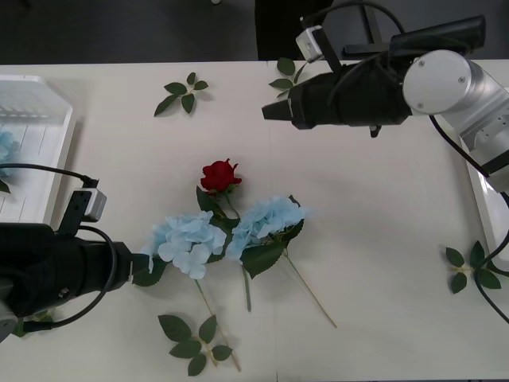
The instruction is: Place the red flowers into the right box and the blue flowers into the left box. If a person shows an open palm, hand one flower to the person first, then continue sorting.
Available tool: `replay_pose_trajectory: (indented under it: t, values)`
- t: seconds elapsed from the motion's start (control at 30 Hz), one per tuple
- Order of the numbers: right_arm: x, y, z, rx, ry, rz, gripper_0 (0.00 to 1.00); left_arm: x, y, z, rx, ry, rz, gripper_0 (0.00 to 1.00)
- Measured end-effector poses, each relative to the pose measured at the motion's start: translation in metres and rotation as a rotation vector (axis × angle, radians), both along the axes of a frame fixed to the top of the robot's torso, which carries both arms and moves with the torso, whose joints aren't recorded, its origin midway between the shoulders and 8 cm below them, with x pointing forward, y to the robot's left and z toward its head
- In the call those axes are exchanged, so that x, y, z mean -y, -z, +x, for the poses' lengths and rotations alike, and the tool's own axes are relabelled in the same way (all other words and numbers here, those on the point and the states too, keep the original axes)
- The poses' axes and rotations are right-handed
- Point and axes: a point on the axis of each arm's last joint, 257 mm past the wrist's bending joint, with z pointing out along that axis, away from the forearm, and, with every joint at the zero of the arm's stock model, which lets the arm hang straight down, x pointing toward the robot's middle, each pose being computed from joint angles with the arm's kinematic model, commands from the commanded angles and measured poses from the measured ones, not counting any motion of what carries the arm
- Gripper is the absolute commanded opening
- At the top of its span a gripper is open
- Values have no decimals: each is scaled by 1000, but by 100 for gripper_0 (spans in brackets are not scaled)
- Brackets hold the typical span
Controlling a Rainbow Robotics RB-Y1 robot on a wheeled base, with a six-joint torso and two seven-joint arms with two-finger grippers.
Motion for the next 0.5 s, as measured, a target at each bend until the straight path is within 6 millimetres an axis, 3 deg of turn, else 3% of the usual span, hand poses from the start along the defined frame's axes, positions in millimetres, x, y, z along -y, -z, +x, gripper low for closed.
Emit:
replay_pose_trajectory:
  t: [0.2,0.5]
  values:
    - [25,58,-43,-114,23,-250,89,2,0,-2,-4,4,-1,100]
    - [60,102,-116,-226,68,-480,89,20,25,-27,-71,23,-3,100]
